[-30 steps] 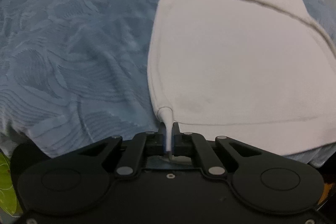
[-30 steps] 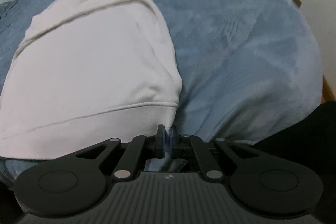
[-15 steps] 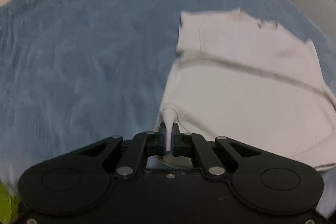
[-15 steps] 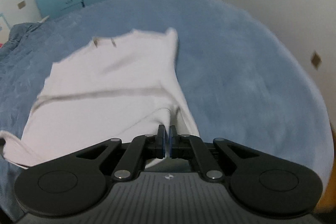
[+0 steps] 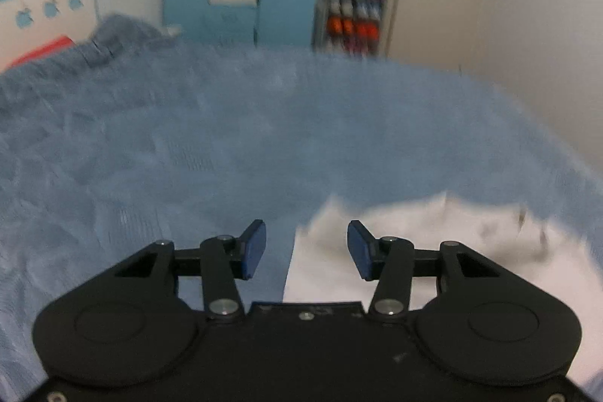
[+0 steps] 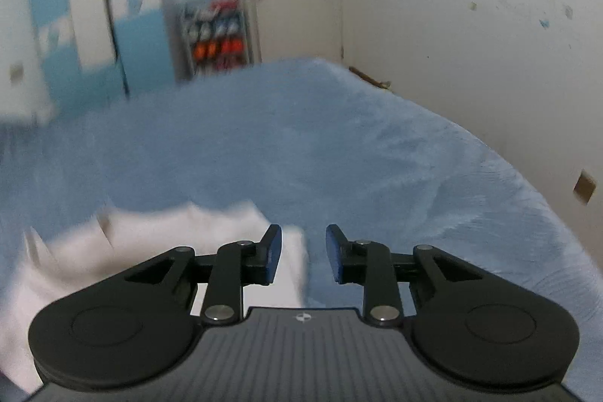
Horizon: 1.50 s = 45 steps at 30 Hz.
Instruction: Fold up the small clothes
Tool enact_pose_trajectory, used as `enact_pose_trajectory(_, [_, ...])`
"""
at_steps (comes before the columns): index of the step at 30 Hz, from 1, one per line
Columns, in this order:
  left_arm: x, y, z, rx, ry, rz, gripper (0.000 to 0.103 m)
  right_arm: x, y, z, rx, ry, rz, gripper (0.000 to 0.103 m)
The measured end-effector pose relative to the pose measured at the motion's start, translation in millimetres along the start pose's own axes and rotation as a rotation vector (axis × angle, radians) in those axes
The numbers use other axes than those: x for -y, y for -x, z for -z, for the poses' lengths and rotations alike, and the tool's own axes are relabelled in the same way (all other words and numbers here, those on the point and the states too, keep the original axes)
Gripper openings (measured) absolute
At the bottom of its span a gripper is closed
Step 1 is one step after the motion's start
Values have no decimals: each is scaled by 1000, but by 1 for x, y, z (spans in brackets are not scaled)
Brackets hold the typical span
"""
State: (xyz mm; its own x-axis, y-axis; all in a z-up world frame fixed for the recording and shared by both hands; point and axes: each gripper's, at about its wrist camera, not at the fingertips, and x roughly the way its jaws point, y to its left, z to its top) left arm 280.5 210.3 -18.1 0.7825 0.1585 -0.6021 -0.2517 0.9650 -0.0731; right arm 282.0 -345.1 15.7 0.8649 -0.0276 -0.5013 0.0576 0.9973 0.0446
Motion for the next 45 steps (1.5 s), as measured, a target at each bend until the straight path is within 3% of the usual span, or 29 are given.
enact_pose_trajectory(2, [-3, -24, 17, -97, -47, -37, 49, -2, -16, 19, -41, 76, 57, 34])
enact_pose_trajectory(4, [-5, -45, 33, -200, -79, -58, 49, -5, -34, 30, -124, 127, 60, 34])
enact_pose_trajectory(7, [-13, -66, 59, -340, -49, -21, 49, -13, -42, 47, -191, 186, 48, 39])
enact_pose_trajectory(11, [-20, -63, 79, -368, -5, 88, 53, -14, -32, 63, -233, 210, -15, 73])
enact_pose_trajectory(16, [-28, -35, 89, -416, -13, 181, 56, -7, -24, 77, -290, 161, -49, 73])
enact_pose_trajectory(18, [-17, -32, 97, -449, -51, 170, 58, -10, -26, 80, -299, 202, -45, 73])
enact_pose_trajectory(21, [-13, -23, 103, -433, -54, 160, 59, -8, -18, 82, -297, 167, -57, 74])
enact_pose_trajectory(23, [-5, -26, 105, -423, -76, 158, 60, -8, -13, 85, -304, 140, -140, 69])
enact_pose_trajectory(26, [8, -26, 114, -419, -131, 160, 58, -20, -21, 93, -340, 202, -188, 65])
enact_pose_trajectory(27, [9, -27, 116, -418, -142, 161, 54, -22, -25, 96, -343, 208, -173, 58])
enact_pose_trajectory(28, [10, -27, 116, -415, -135, 164, 53, -22, -27, 98, -344, 192, -180, 41])
enact_pose_trajectory(29, [9, -24, 115, -408, -117, 164, 43, -21, -25, 98, -342, 159, -195, 21])
enact_pose_trajectory(30, [7, -23, 113, -399, -98, 163, 11, -22, -21, 95, -333, 148, -193, 17])
enact_pose_trajectory(33, [-4, -6, 100, -348, -42, 179, 10, -35, 8, 82, -250, 226, -172, 15])
enact_pose_trajectory(37, [-11, 42, 74, -228, 17, 204, 10, -25, 45, 54, -233, 90, -213, 14])
enact_pose_trajectory(39, [-10, 69, 62, -189, -2, 208, 9, -20, 65, 47, -216, 56, -229, 12])
enact_pose_trajectory(42, [-10, 112, 57, -143, -29, 216, 9, -15, 101, 48, -203, 42, -251, 12])
enact_pose_trajectory(45, [-20, 160, 74, -142, -15, 238, 9, -5, 143, 64, -249, 50, -242, 12])
